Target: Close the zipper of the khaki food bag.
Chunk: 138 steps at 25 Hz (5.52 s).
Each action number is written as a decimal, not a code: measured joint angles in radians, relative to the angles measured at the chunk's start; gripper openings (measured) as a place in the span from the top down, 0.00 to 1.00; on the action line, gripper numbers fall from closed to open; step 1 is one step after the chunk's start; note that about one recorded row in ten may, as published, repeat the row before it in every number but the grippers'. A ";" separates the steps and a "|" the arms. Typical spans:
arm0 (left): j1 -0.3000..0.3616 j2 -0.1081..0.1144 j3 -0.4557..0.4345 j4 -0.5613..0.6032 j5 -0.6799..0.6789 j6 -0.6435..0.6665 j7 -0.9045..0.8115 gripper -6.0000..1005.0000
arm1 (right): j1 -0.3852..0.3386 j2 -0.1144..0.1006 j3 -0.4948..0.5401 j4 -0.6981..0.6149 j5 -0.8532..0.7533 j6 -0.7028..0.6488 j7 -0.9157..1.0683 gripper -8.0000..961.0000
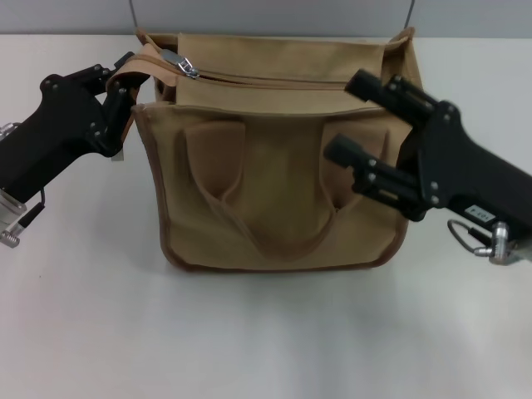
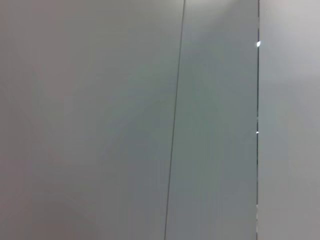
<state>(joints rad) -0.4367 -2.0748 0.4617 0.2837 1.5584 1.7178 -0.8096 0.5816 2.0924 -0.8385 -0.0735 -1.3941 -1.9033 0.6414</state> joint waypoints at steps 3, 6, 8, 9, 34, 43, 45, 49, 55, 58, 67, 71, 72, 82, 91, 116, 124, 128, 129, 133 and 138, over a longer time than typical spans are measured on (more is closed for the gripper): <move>-0.006 -0.001 0.000 0.000 -0.003 0.042 -0.004 0.96 | 0.030 0.000 0.005 0.010 0.004 -0.002 -0.034 0.23; -0.021 0.000 0.003 0.006 -0.006 0.080 -0.015 0.96 | 0.068 0.000 0.000 0.029 0.004 0.049 -0.041 0.23; -0.036 0.001 0.003 0.012 -0.008 0.098 -0.031 0.96 | 0.080 0.000 0.005 0.042 0.006 0.084 -0.063 0.23; -0.045 0.002 0.003 0.014 -0.008 0.104 -0.046 0.96 | 0.084 0.000 0.009 0.047 0.008 0.097 -0.081 0.23; -0.092 -0.002 0.009 0.003 -0.006 0.090 -0.083 0.95 | 0.266 0.000 0.216 0.191 0.007 0.334 -0.703 0.23; -0.120 -0.004 0.009 0.001 -0.005 0.084 -0.085 0.94 | 0.278 0.000 0.224 0.262 -0.032 0.372 -0.851 0.23; -0.140 -0.004 0.011 -0.009 -0.003 0.072 -0.085 0.94 | 0.288 0.000 0.232 0.263 -0.034 0.392 -0.852 0.23; -0.158 -0.004 0.020 -0.020 -0.003 0.053 -0.085 0.94 | 0.303 0.000 0.241 0.269 -0.036 0.407 -0.855 0.24; -0.176 -0.004 0.038 -0.022 -0.009 0.028 -0.083 0.93 | 0.309 0.000 0.240 0.271 -0.037 0.410 -0.855 0.25; -0.178 -0.004 0.038 -0.021 -0.009 0.023 -0.083 0.93 | 0.311 0.000 0.240 0.270 -0.038 0.410 -0.855 0.26; -0.180 -0.004 0.036 -0.022 -0.009 0.016 -0.084 0.93 | 0.313 0.000 0.240 0.270 -0.039 0.417 -0.857 0.29; -0.178 -0.004 0.038 -0.023 -0.010 0.019 -0.084 0.93 | 0.311 0.000 0.239 0.270 -0.039 0.432 -0.896 0.30; -0.178 -0.004 0.038 -0.023 -0.010 0.020 -0.084 0.92 | 0.311 0.000 0.239 0.273 -0.039 0.433 -0.906 0.30; -0.170 -0.004 0.038 -0.023 -0.011 0.025 -0.084 0.92 | 0.307 0.000 0.237 0.282 -0.040 0.434 -0.920 0.82; -0.158 -0.003 0.038 -0.034 -0.011 0.025 -0.083 0.91 | 0.293 0.000 0.237 0.284 -0.040 0.432 -0.920 0.97; -0.005 0.007 0.007 -0.014 -0.089 0.004 -0.072 0.90 | 0.055 -0.003 0.251 0.157 -0.034 0.347 -0.660 0.99; -0.002 0.007 0.008 -0.014 -0.091 0.003 -0.077 0.89 | -0.042 -0.006 0.254 0.058 -0.030 0.330 -0.527 0.99; -0.001 0.007 0.014 -0.013 -0.092 0.004 -0.081 0.89 | -0.077 -0.008 0.285 0.053 -0.027 0.332 -0.491 0.99; 0.000 0.007 0.015 -0.013 -0.090 0.006 -0.081 0.89 | -0.085 -0.007 0.296 0.053 -0.027 0.332 -0.480 0.99; 0.014 0.007 0.016 -0.014 -0.090 0.039 -0.080 0.89 | -0.111 -0.006 0.313 0.063 -0.028 0.332 -0.438 0.99; 0.000 0.009 0.011 0.015 -0.092 0.105 -0.187 0.89 | -0.116 -0.004 0.304 0.077 -0.035 0.332 -0.414 0.97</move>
<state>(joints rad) -0.4366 -2.0656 0.4725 0.2992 1.4668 1.8230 -0.9963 0.4659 2.0885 -0.5347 0.0040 -1.4291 -1.5714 0.2277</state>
